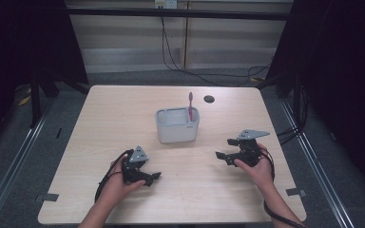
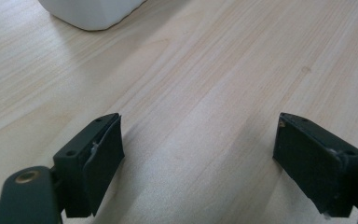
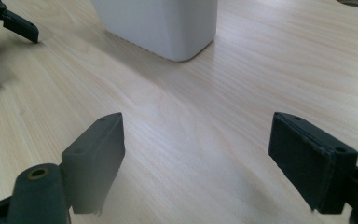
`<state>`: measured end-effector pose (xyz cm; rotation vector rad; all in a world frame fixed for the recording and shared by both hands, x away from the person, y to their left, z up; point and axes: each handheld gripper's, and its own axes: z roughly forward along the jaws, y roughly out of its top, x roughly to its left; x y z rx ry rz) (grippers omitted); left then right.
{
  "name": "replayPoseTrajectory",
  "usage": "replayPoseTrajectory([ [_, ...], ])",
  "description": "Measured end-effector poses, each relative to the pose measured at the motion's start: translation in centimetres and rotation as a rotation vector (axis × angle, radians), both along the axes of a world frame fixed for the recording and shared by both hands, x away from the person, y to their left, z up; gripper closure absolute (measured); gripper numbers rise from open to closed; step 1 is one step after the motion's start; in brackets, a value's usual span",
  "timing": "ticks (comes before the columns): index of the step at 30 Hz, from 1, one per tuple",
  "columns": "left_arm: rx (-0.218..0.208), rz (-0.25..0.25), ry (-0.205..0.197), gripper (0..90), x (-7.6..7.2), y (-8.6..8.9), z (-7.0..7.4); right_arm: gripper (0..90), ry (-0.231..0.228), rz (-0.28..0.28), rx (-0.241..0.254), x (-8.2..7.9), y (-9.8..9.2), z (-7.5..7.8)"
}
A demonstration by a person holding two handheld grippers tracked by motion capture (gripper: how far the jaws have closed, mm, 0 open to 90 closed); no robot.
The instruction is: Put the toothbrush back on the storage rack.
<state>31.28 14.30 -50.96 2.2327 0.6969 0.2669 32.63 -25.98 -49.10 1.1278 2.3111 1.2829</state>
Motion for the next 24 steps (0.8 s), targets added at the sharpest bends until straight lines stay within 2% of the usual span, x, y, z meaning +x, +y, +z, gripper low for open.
replayPoseTrajectory([
  [11,0.000,0.001,0.000,15.4,0.0,0.0,0.0,18.5,0.033,0.010,-0.039,-0.2,-0.7,-1.1],
  [15,0.000,0.002,0.000,15.4,0.0,0.0,0.0,17.9,0.049,0.022,-0.072,-0.3,-0.6,-1.5],
  [24,0.000,0.003,0.000,15.4,0.0,0.0,0.0,16.9,0.047,0.050,-0.153,-0.4,-0.1,-2.1],
])
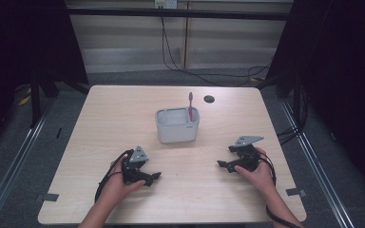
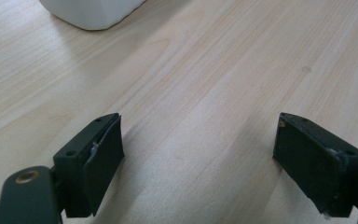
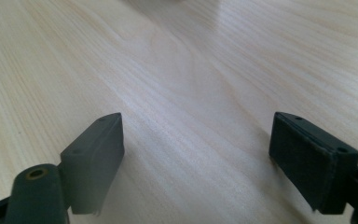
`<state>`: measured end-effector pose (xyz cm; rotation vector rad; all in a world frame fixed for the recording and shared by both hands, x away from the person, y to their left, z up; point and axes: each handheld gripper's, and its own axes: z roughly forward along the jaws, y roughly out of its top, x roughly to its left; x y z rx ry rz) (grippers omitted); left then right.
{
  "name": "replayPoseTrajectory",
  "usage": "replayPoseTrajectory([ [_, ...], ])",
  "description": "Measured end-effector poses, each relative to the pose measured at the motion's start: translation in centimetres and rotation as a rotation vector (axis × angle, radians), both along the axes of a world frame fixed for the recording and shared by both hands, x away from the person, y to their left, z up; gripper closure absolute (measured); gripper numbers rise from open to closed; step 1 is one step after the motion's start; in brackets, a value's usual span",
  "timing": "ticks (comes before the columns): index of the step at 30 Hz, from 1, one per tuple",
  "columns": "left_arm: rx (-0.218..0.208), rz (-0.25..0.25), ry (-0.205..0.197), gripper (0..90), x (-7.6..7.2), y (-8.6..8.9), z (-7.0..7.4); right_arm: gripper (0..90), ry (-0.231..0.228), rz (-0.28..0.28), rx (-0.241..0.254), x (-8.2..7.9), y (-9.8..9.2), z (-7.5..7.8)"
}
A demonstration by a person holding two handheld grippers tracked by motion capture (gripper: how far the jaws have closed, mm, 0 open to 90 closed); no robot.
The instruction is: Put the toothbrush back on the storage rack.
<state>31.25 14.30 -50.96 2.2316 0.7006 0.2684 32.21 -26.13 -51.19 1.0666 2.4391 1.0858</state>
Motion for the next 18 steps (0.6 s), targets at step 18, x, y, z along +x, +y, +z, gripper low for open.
replayPoseTrajectory([
  [18,0.000,0.000,0.000,15.4,0.00,0.00,0.00,14.5,-0.012,0.008,-0.022,-0.11,0.14,-0.10],
])
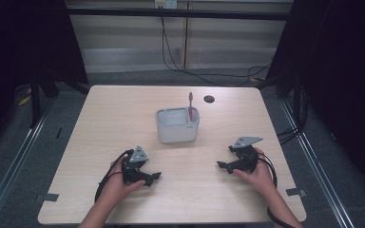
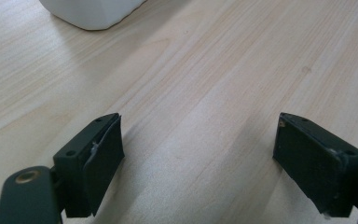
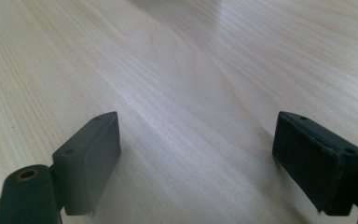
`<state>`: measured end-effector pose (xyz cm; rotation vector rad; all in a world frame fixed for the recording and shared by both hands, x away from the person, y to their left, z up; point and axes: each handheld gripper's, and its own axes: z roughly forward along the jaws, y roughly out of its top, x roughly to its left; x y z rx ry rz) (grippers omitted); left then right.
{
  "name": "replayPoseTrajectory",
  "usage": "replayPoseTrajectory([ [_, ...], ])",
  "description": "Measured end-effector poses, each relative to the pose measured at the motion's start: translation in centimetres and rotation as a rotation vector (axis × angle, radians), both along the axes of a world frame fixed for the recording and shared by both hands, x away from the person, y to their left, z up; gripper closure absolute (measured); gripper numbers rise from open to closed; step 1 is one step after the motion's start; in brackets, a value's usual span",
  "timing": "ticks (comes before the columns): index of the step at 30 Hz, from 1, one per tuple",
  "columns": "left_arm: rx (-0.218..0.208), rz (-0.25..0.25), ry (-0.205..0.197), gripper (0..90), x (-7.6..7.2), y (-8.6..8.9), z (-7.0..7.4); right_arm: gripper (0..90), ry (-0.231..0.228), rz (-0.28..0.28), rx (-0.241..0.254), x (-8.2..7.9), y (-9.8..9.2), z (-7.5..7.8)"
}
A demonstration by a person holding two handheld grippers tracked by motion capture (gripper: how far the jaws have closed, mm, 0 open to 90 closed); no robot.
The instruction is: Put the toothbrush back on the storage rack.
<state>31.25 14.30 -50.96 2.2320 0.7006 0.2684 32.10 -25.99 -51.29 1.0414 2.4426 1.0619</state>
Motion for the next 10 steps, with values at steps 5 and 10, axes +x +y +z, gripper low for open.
replayPoseTrajectory([
  [5,0.000,0.000,0.000,15.4,0.00,0.00,0.00,14.5,0.000,0.001,0.000,0.01,-0.01,-0.01],
  [10,0.000,0.000,0.000,15.4,0.00,0.00,0.00,14.5,0.000,0.002,0.003,0.02,-0.01,-0.02],
])
